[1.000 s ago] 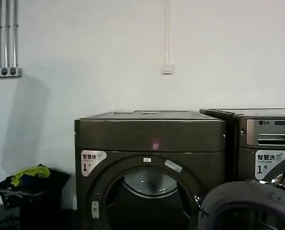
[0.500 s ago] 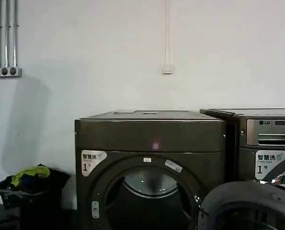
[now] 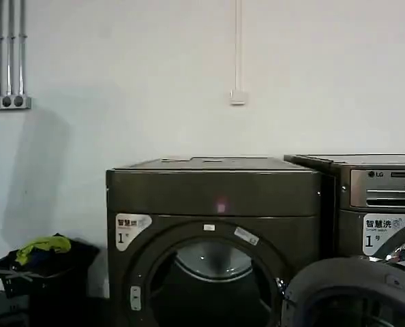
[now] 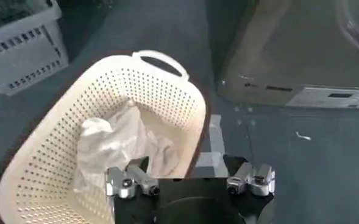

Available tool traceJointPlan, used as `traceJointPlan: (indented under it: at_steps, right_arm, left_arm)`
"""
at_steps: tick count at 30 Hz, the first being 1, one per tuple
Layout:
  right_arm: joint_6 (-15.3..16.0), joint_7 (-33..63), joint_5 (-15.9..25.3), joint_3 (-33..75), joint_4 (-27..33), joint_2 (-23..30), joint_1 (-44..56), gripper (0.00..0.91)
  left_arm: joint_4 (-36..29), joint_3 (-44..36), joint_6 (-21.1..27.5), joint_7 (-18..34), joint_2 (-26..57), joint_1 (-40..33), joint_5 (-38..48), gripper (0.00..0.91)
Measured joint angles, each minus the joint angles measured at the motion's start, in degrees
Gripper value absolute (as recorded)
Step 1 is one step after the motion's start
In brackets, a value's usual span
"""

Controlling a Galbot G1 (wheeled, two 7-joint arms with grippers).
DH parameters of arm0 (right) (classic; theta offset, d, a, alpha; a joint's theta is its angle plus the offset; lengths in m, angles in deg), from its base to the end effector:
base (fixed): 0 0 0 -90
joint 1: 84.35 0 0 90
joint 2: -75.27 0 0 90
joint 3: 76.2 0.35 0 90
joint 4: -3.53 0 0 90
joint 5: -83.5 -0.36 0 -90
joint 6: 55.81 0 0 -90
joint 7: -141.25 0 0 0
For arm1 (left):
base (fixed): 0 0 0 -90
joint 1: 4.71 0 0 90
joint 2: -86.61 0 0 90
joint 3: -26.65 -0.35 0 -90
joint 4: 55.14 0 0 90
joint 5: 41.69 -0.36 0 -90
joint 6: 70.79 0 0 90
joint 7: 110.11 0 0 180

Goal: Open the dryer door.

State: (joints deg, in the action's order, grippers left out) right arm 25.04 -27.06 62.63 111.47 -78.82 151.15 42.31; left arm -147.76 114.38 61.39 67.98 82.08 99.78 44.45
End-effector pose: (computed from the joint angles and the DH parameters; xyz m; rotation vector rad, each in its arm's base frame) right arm -0.2171 -0.4400 -0.2119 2.3596 1.8407 -0.6074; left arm 0.3378 0.3314 -0.1292 -0.0961 -2.1146 0.0206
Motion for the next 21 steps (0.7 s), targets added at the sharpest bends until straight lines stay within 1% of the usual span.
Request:
traceJointPlan:
  at_steps: [6, 21]
  right_arm:
    - [0.0, 0.0, 0.0, -0.04, 0.08, 0.03, -0.01, 0.907]
    - [0.0, 0.0, 0.0, -0.11, 0.12, -0.31, 0.08, 0.907]
  left_arm:
    - [0.17, -0.08, 0.01, 0.22, -0.35, -0.07, -0.35, 0.907]
    - [-0.05, 0.0, 0.01, -1.69, -0.19, -1.12, -2.06, 0.907]
